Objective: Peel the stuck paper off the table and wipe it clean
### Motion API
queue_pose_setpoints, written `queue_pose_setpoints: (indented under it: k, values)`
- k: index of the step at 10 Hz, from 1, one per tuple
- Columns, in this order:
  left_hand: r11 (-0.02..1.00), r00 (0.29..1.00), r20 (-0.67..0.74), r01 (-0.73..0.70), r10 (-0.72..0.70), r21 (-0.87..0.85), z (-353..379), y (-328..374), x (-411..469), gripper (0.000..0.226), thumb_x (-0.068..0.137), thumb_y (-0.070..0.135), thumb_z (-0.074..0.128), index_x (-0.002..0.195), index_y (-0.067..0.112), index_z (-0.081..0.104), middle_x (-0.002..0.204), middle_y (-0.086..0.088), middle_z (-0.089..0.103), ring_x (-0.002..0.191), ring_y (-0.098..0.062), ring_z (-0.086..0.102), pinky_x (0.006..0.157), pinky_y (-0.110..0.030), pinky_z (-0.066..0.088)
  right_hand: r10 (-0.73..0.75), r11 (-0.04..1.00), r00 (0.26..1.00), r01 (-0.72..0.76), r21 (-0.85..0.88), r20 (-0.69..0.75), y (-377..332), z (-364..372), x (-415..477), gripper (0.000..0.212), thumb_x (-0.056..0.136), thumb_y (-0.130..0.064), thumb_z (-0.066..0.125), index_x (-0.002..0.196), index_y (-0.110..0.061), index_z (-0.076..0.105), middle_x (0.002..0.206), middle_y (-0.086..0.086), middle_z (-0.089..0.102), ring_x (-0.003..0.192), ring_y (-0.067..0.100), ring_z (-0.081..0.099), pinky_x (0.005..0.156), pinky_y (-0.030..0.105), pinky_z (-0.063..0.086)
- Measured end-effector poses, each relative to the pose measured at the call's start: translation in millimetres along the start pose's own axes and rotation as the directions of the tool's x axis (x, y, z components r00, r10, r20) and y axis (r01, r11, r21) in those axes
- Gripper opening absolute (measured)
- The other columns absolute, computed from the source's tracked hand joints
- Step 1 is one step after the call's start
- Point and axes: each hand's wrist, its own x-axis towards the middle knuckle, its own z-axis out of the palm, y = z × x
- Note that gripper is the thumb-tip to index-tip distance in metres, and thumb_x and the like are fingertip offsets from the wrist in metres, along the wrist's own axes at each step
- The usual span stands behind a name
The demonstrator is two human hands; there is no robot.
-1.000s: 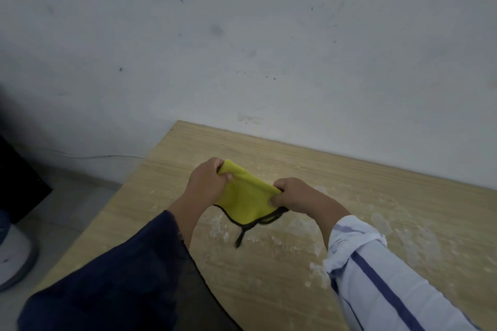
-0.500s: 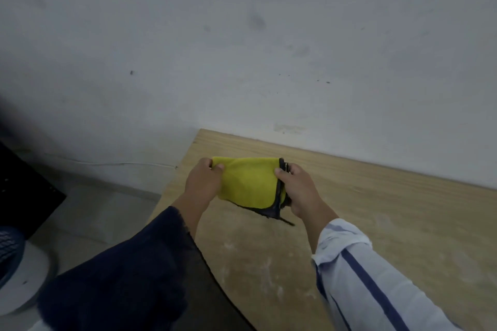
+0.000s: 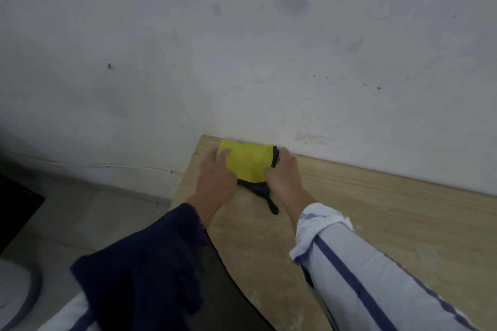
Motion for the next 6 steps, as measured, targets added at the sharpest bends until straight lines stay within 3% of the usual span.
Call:
queue_pose_setpoints:
  k: [1, 2, 4, 6]
  values:
    - [0.949, 0.98, 0.201, -0.074, 0.012, 0.306, 23, -17, -7, 0.057, 0.095, 0.031, 0.042, 0.146, 0.019, 0.021, 0.158, -0.007, 0.004, 0.145, -0.028, 0.001, 0.115, -0.048, 0.012, -0.113, 0.891, 0.959, 0.213, -0.401, 0.26, 19, 23, -11, 0.053, 0.089, -0.026, 0.051, 0.138, -0.016, 0.036, 0.151, 0.009, 0.025, 0.139, 0.031, 0.024, 0.106, 0.041, 0.034]
    - [0.914, 0.984, 0.179, -0.093, 0.023, 0.395, 31, -25, -18, 0.058, 0.096, 0.034, 0.038, 0.147, 0.024, 0.014, 0.158, -0.005, -0.002, 0.145, -0.028, -0.006, 0.115, -0.051, 0.007, -0.121, 0.799, 0.938, 0.286, -0.529, 0.325, 33, 22, -24, 0.055, 0.097, -0.033, 0.042, 0.146, -0.021, 0.021, 0.158, 0.004, 0.0, 0.145, 0.029, -0.002, 0.116, 0.046, 0.011]
    - [0.902, 0.985, 0.169, -0.03, -0.048, 0.43, 31, -10, -47, 0.062, 0.095, 0.032, 0.037, 0.149, 0.022, 0.009, 0.158, -0.006, -0.005, 0.145, -0.03, -0.008, 0.116, -0.05, 0.004, -0.12, 0.79, 0.945, 0.276, -0.548, 0.304, 52, -9, -48, 0.056, 0.095, -0.033, 0.042, 0.145, -0.018, 0.022, 0.157, 0.006, 0.009, 0.144, 0.028, 0.004, 0.116, 0.047, 0.011]
    - [0.888, 0.992, 0.126, -0.058, 0.001, 0.456, 37, 36, -95, 0.065, 0.095, 0.039, 0.038, 0.149, 0.021, 0.007, 0.158, -0.006, -0.005, 0.145, -0.029, -0.008, 0.117, -0.048, 0.006, -0.056, 0.804, 0.96, 0.206, -0.558, 0.274, 75, -67, -93, 0.057, 0.095, -0.023, 0.038, 0.147, -0.014, 0.017, 0.157, 0.01, 0.01, 0.145, 0.029, 0.003, 0.116, 0.046, 0.01]
